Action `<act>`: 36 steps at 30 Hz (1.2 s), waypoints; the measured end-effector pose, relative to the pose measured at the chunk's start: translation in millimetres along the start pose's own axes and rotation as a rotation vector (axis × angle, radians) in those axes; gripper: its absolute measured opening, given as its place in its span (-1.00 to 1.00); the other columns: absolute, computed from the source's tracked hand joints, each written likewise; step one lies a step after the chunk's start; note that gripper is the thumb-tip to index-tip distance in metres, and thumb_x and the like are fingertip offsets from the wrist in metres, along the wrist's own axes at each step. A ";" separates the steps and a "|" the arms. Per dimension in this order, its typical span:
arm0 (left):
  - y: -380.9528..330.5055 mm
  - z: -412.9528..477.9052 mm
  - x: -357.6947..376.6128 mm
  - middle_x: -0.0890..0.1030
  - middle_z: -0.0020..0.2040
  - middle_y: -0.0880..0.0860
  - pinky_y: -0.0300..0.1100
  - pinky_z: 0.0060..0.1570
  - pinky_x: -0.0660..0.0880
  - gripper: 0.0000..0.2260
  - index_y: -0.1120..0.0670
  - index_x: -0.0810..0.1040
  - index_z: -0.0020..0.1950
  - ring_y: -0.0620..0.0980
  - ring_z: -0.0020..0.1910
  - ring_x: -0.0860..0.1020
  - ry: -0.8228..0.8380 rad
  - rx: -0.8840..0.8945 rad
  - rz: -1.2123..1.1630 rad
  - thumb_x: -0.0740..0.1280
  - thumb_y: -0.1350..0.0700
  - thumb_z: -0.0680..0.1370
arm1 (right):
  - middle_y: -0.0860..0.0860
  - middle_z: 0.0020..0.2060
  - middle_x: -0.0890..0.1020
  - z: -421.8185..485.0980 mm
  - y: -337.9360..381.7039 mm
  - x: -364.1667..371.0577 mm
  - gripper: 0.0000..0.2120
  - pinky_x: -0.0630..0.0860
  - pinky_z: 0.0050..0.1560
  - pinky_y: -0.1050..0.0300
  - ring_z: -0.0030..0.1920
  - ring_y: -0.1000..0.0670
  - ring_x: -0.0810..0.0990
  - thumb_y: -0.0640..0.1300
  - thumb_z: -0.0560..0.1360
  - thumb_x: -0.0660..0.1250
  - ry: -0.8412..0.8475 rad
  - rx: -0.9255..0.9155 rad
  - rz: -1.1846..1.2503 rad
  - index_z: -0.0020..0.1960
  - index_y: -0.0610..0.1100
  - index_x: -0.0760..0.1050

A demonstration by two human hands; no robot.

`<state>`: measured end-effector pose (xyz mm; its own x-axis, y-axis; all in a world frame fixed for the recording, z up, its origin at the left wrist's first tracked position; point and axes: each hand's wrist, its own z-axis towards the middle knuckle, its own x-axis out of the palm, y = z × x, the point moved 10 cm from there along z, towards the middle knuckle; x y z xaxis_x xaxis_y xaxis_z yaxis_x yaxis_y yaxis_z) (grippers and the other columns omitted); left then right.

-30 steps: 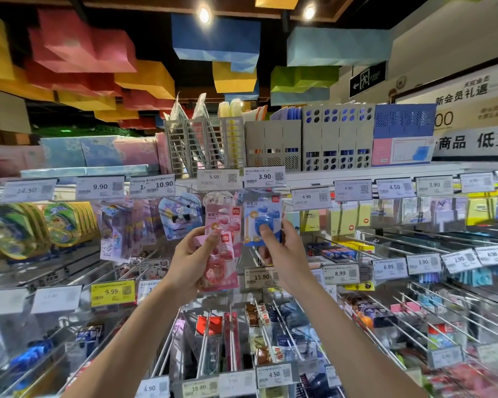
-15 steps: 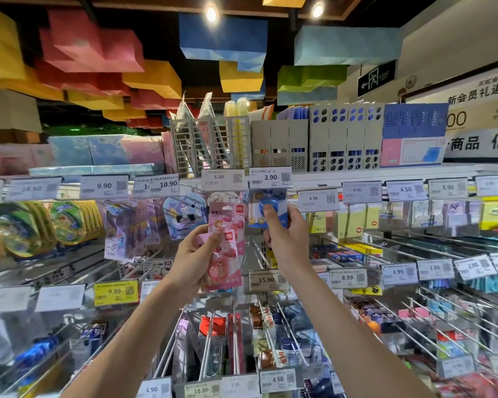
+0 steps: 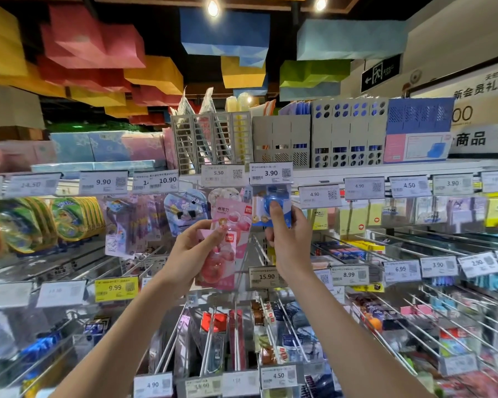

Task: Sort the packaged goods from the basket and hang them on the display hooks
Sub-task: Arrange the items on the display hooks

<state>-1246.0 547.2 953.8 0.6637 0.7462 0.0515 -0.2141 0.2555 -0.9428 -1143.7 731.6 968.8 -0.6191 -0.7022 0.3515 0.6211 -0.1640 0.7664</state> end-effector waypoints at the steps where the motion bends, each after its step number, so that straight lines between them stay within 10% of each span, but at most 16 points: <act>1: -5.8 -1.9 0.8 0.64 -0.28 0.10 -0.18 -0.41 0.58 -0.77 0.08 0.60 0.18 -0.04 -0.41 0.61 0.037 0.014 0.040 0.42 0.05 0.55 | 0.08 -0.41 0.51 -2.4 0.0 -3.1 -0.63 0.33 -0.42 0.11 -0.45 0.04 0.40 0.07 0.61 0.38 0.013 -0.005 0.021 0.21 -0.20 0.44; 7: -44.3 -12.5 8.5 0.62 -0.39 -0.02 -0.32 -0.43 0.48 -0.89 0.28 0.56 0.11 -0.14 -0.47 0.55 0.249 0.130 0.351 0.33 0.27 0.61 | -0.12 -0.31 0.49 -23.3 8.0 -41.0 -0.85 0.30 -0.44 0.13 -0.45 -0.04 0.35 -0.17 0.65 0.30 0.093 0.001 0.044 -0.10 -0.10 0.51; 13: -61.9 0.1 26.5 0.57 -0.43 -0.09 -0.28 -0.36 0.43 -0.73 0.04 0.57 0.29 -0.17 -0.45 0.51 0.293 0.146 0.474 0.38 0.27 0.62 | -0.16 -0.24 0.56 -19.7 24.1 -90.3 -0.87 0.39 -0.50 0.20 -0.47 -0.02 0.42 -0.23 0.65 0.30 0.000 0.005 0.045 -0.06 -0.13 0.56; 17: -77.2 10.5 54.1 0.68 0.20 -0.02 -0.14 0.11 0.58 -0.46 -0.23 0.47 0.47 -0.24 -0.03 0.63 0.394 0.225 0.648 0.44 0.00 0.49 | -0.05 -0.29 0.61 -21.4 28.3 -90.7 -0.86 0.41 -0.47 0.20 -0.46 0.03 0.47 -0.24 0.64 0.32 0.037 0.008 -0.033 -0.07 -0.13 0.59; 21: -87.3 19.3 71.1 0.70 -0.15 0.02 -0.19 0.01 0.50 -0.34 -0.07 0.27 0.63 -0.29 -0.23 0.62 0.442 0.197 0.739 0.47 0.11 0.59 | -0.03 -0.28 0.64 -20.5 24.5 -86.1 -0.93 0.41 -0.44 0.15 -0.45 -0.02 0.48 -0.19 0.63 0.34 0.119 0.057 -0.071 0.01 -0.17 0.58; 23: -89.8 18.9 74.2 0.71 0.09 -0.03 -0.17 0.11 0.49 -0.25 -0.06 0.18 0.66 -0.32 -0.12 0.63 0.487 0.200 0.793 0.49 0.04 0.55 | -0.07 -0.20 0.66 -20.0 19.9 -82.7 -0.85 0.44 -0.42 0.17 -0.40 -0.07 0.50 -0.12 0.62 0.35 0.190 0.083 -0.095 0.13 -0.17 0.57; 25: -93.4 16.6 73.7 0.36 0.55 -0.05 0.04 0.43 0.38 -0.09 -0.11 0.07 0.68 -0.23 0.27 0.54 0.527 0.274 0.892 0.49 -0.13 0.45 | -0.12 -0.10 0.67 -19.4 12.8 -80.5 -0.61 0.50 -0.31 0.14 -0.29 -0.10 0.55 0.05 0.56 0.40 0.241 0.097 -0.139 0.28 -0.16 0.54; 28: -98.2 13.3 75.0 0.02 0.59 -0.28 0.19 0.58 0.16 -0.04 -0.26 -0.04 0.65 -0.08 0.58 0.21 0.571 0.292 0.870 0.49 -0.14 0.41 | -0.17 0.12 0.66 -19.2 3.0 -74.2 -0.38 0.54 -0.08 0.07 -0.06 -0.10 0.62 0.18 0.51 0.44 0.246 0.104 -0.208 0.40 -0.18 0.46; 36: -104.5 26.0 72.1 -0.02 0.68 -0.14 0.24 0.53 0.26 0.03 -0.19 -0.09 0.68 0.23 0.57 0.28 0.536 0.263 0.889 0.50 -0.04 0.38 | -0.03 -0.18 0.73 -3.0 -6.7 -24.2 -0.85 0.64 -0.16 0.20 -0.21 0.05 0.69 -0.12 0.61 0.38 0.188 0.193 0.000 0.04 -0.21 0.59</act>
<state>-1194.4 590.3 1064.7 0.4080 0.3786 -0.8308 -0.8812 -0.0749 -0.4668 -1131.5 747.6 953.6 -0.5076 -0.8217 0.2592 0.5071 -0.0416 0.8609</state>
